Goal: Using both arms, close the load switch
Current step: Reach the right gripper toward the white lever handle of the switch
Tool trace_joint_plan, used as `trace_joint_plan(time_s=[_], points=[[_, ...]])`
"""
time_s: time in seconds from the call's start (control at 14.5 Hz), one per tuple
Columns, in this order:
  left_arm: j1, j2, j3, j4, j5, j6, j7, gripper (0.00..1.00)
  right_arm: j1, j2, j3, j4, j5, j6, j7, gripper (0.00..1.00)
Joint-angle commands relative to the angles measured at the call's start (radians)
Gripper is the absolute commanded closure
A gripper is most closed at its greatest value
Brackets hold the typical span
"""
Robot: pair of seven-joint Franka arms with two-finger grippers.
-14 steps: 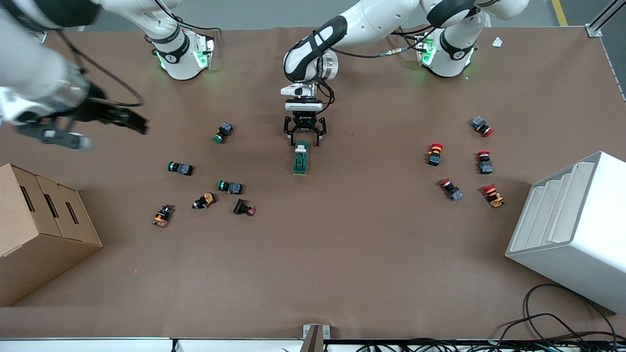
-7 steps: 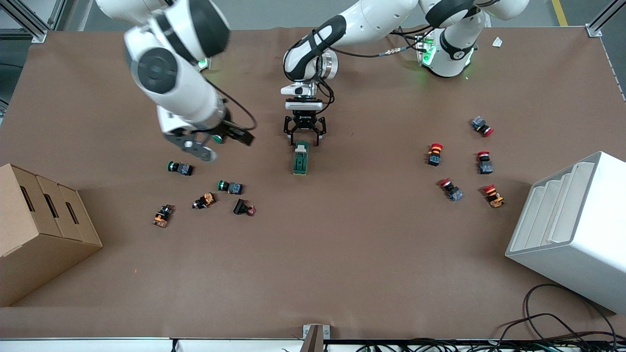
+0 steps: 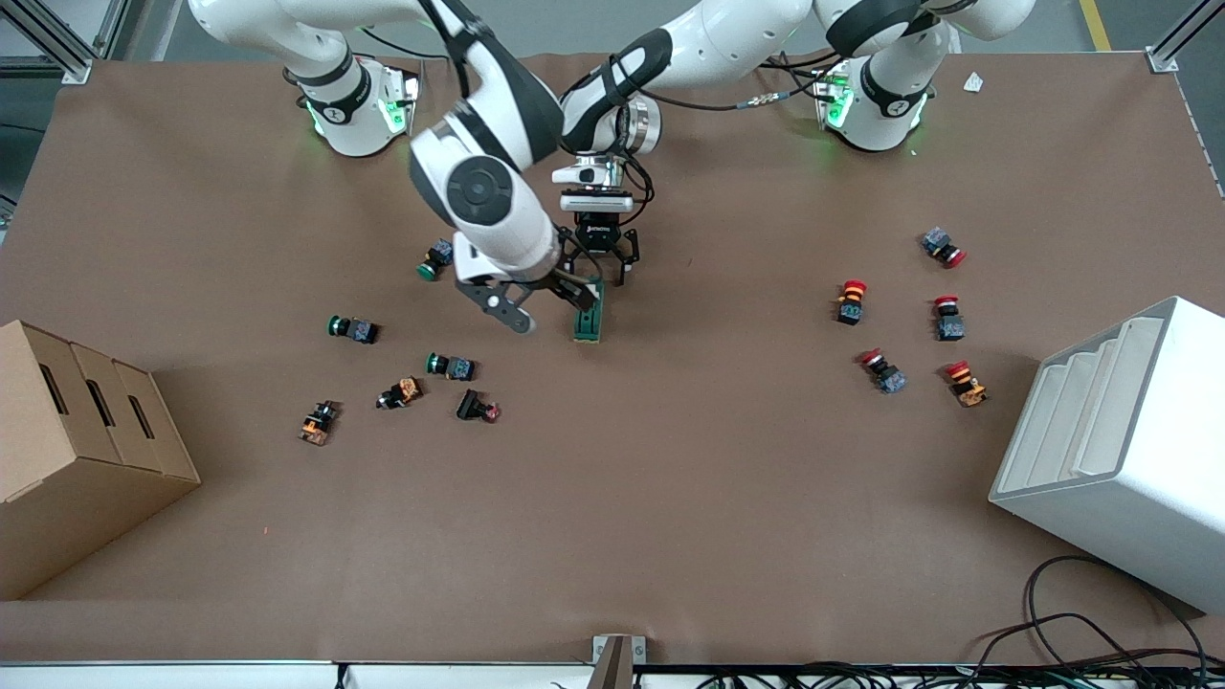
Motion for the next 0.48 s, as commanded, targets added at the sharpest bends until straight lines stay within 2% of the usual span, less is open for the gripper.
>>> trace_joint_plan(time_s=[0.0,0.41], points=[[-0.015,0.092,0.001,0.045,0.030,0.001,-0.059,0.00,0.047,0.061,-0.011,0.000,0.023,0.066,0.053,0.00],[-0.058,0.114,0.021,0.052,0.031,-0.036,-0.091,0.00,0.091,0.147,-0.010,-0.002,0.037,0.144,0.055,0.00]])
